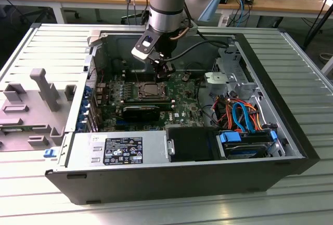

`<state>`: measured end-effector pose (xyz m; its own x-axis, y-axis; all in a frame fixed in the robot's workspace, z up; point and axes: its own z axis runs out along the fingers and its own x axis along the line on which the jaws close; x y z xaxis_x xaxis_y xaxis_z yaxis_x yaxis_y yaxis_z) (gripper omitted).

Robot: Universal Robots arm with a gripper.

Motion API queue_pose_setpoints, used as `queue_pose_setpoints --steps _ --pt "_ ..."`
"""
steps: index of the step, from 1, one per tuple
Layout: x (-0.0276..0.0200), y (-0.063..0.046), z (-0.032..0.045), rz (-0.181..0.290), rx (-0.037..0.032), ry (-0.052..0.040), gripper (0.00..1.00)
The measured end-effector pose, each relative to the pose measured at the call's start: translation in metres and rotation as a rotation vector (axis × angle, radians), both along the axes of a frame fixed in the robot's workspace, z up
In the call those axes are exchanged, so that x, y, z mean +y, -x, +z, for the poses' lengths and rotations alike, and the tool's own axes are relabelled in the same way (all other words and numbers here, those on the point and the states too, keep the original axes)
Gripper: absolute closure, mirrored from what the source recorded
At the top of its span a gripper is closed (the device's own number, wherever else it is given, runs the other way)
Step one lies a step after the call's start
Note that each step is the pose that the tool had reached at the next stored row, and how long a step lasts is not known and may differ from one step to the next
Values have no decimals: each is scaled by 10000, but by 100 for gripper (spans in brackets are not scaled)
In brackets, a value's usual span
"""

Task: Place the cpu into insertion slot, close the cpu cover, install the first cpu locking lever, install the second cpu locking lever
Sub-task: 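Install the first cpu locking lever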

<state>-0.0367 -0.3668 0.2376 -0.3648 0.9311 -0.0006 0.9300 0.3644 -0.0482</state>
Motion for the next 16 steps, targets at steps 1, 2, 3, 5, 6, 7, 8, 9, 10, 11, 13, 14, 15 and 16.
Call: queue_pose_setpoints --steps 1,2,3,5,6,7,8,9,10,11,13,14,15,16 --pt "0 0 0 22 0 0 89" --pt "0 0 0 39 0 0 89" --pt "0 0 0 61 0 0 89" --pt "0 0 0 108 0 0 89" --pt "0 0 0 136 0 0 89" --pt "0 0 0 164 0 0 89" --pt "0 0 0 179 0 0 89" --pt "0 0 0 195 0 0 89" --pt "0 0 0 216 0 0 89" --pt "0 0 0 233 0 0 89" --pt "0 0 0 263 0 0 89" --pt "0 0 0 281 0 0 89" --pt "0 0 0 307 0 0 89" --pt "0 0 0 323 0 0 89"
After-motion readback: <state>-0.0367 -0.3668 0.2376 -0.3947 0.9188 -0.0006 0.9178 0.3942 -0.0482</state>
